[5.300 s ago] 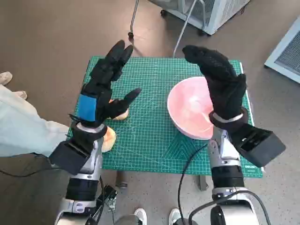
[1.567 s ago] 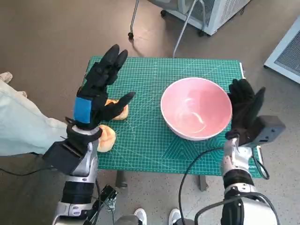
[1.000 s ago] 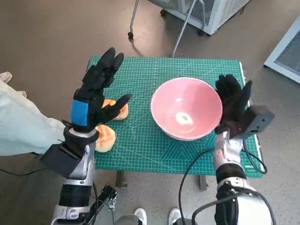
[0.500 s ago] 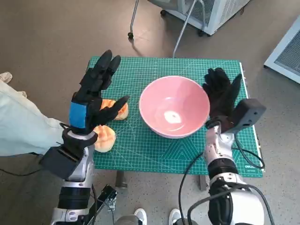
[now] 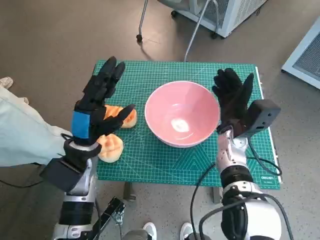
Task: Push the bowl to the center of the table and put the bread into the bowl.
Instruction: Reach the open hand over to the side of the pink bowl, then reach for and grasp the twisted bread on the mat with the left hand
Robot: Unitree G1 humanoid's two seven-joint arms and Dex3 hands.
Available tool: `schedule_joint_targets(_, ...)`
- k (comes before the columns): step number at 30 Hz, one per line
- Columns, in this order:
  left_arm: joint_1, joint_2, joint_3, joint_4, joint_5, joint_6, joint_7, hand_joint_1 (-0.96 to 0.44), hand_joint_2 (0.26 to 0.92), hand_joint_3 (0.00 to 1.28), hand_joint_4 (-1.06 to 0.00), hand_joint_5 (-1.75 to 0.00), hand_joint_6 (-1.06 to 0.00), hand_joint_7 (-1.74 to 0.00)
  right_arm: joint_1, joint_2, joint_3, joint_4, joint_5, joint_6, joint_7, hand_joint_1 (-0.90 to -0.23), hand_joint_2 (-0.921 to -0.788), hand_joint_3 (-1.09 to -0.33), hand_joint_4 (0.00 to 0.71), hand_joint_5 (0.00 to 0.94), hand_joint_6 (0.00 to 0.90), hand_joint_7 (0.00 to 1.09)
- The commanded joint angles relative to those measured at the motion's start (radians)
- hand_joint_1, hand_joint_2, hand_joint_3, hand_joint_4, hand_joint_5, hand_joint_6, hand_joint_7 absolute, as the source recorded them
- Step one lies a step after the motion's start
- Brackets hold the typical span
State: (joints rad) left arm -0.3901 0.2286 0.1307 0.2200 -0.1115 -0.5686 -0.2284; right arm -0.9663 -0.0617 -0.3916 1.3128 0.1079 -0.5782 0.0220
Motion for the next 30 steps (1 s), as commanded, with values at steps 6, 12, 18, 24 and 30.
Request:
schedule_joint_targets(6,-0.019,0.242,0.031,-0.044,0.209,0.171,-0.011,-0.39,0.921,0.18,-0.33,0.00,-0.42,-0.04,-0.010,-0.045,0.103,-0.058,-0.090,-0.174,-0.031,-0.616,-0.921,-0.921,0.255,0.021,0.120,0.63)
schedule_joint_targets(12,-0.051,0.368,-0.005,-0.099,0.287,0.348,-0.094,-0.39,0.921,0.08,-0.26,0.00,-0.38,-0.02,0.005,-0.037,0.123,-0.150,-0.017,-0.306,0.179,-0.681,-0.921,-0.884,0.298,0.032,0.115,0.69)
schedule_joint_targets(18,-0.096,0.428,-0.054,-0.151,0.344,0.515,-0.163,-0.30,0.871,0.01,-0.22,0.00,-0.37,-0.01,0.041,-0.023,0.150,-0.283,0.111,-0.351,0.437,-0.698,-0.921,-0.836,0.316,0.028,0.056,0.80)
schedule_joint_targets(24,-0.157,0.449,-0.119,-0.122,0.400,0.598,-0.210,-0.19,0.819,0.00,-0.20,0.00,-0.38,-0.01,0.089,-0.010,0.192,-0.432,0.204,-0.323,0.595,-0.715,-0.921,-0.797,0.310,0.025,0.008,0.92)
schedule_joint_targets(30,-0.228,0.446,-0.182,-0.037,0.423,0.619,-0.249,-0.13,0.800,0.00,-0.18,0.00,-0.37,-0.01,0.132,0.000,0.228,-0.547,0.223,-0.309,0.629,-0.719,-0.921,-0.780,0.306,0.025,0.000,0.96)
